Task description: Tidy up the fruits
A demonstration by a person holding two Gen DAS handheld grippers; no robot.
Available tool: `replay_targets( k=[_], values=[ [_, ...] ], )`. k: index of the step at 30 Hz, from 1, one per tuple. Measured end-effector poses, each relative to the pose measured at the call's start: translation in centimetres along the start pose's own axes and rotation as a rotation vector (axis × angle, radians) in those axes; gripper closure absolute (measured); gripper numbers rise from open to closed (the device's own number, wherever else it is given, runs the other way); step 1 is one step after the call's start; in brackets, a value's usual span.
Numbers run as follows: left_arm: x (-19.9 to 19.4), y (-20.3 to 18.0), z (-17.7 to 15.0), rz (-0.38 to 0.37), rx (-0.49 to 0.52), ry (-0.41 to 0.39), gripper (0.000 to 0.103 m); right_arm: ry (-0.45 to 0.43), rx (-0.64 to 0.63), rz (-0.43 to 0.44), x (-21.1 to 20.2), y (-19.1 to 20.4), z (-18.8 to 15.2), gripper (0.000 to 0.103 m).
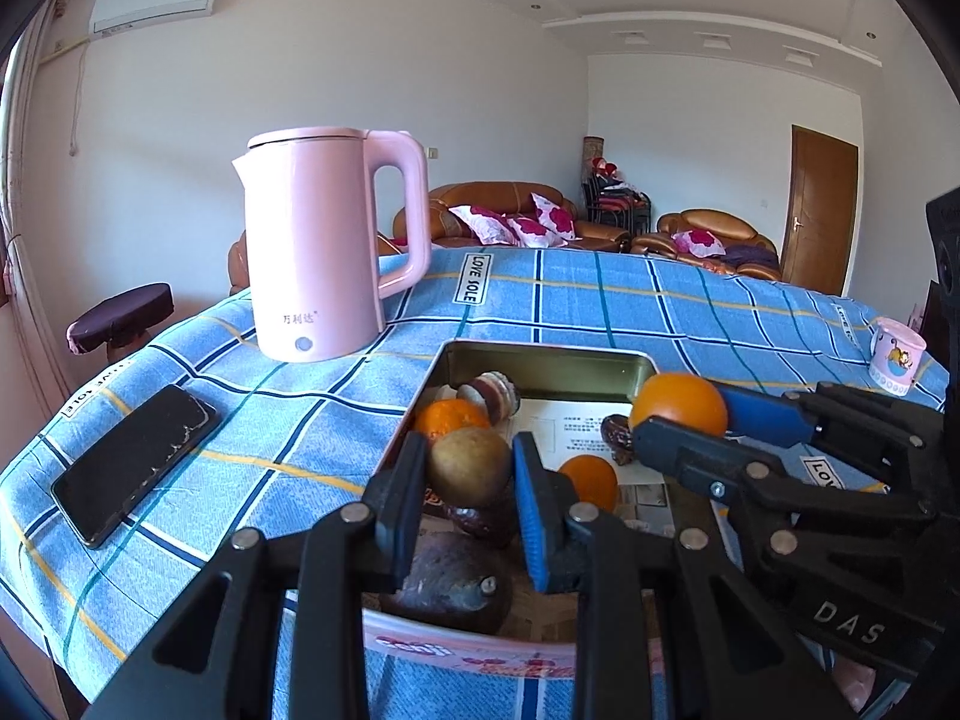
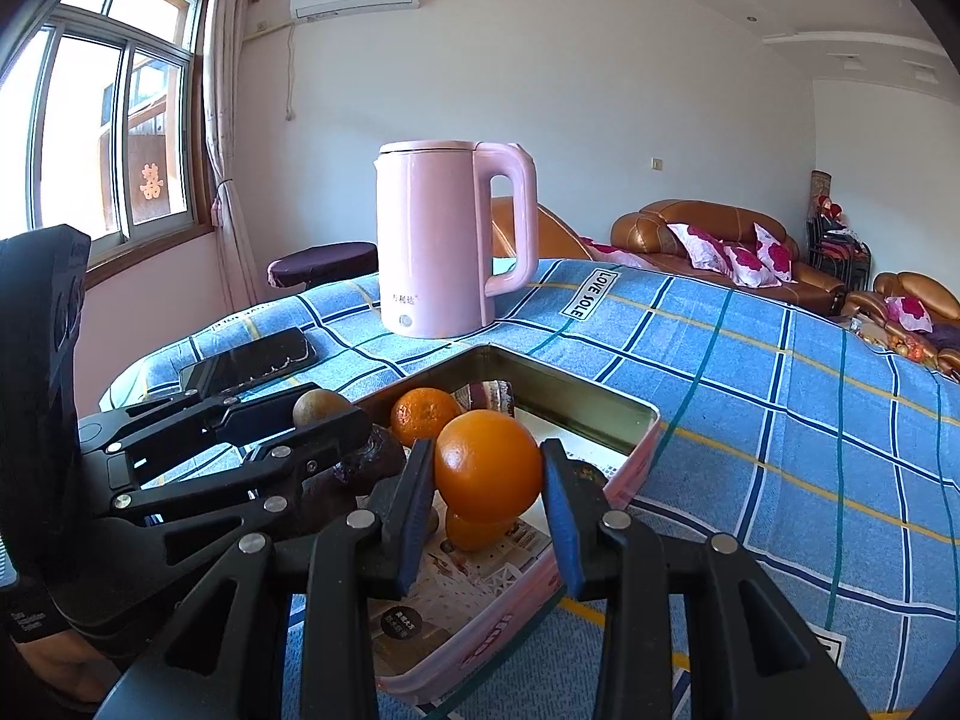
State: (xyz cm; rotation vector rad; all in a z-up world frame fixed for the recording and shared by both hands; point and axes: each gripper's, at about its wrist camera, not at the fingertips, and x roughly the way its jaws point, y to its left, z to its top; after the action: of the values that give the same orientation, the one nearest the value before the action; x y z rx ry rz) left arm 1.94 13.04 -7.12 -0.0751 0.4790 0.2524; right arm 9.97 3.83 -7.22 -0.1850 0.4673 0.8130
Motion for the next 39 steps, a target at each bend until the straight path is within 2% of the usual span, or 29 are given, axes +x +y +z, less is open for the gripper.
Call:
replay_targets(
  k=[14, 17, 19, 21, 26, 28, 31, 36, 39],
  values=[
    [0.4, 0.3, -0.2, 0.012, -0.005, 0.015, 0.071, 0.068, -0.008, 0.035, 1.3, 0.2, 0.0, 0.065],
    [0.4, 0.7, -0.2, 0.026, -0.018, 0.014, 0.06, 0.07, -0.005, 0.026, 1.4, 0.1, 0.0, 0.062],
    [0.3, 1.0, -0.2, 0.039, -0.027, 0.009, 0.048, 0.065, -0.001, 0.028, 1.3, 0.0, 0.0, 0.061],
    [0.1, 1.3, -0.2, 0.038, -0.038, 0.002, 0.043, 0.053, 0.006, 0.026, 1.0, -0.1, 0.0, 0.059],
    [-0.8, 1.4, 0.0, 0.041, -0.039, -0.029, 0.027, 0.002, 0.028, -0.005, -0.2, -0.4, -0.2, 0.044],
    [-1.1, 1.3, 0.1, 0.037, -0.038, -0.041, 0.021, -0.013, 0.035, -0.03, -0.8, -0.5, -0.3, 0.043],
    [-1.8, 1.0, 0.3, 0.034, -0.027, -0.063, 0.014, -0.032, 0.046, -0.067, -1.8, -0.8, -0.6, 0.042],
    [-2.8, 0.6, 0.5, 0.022, -0.024, -0.086, 0.011, -0.056, 0.09, -0.121, -4.0, -1.9, -1.0, 0.039],
    [-3.3, 0.3, 0.6, 0.017, -0.018, -0.096, 0.01, -0.075, 0.112, -0.161, -5.5, -2.5, -1.0, 0.034]
  ],
)
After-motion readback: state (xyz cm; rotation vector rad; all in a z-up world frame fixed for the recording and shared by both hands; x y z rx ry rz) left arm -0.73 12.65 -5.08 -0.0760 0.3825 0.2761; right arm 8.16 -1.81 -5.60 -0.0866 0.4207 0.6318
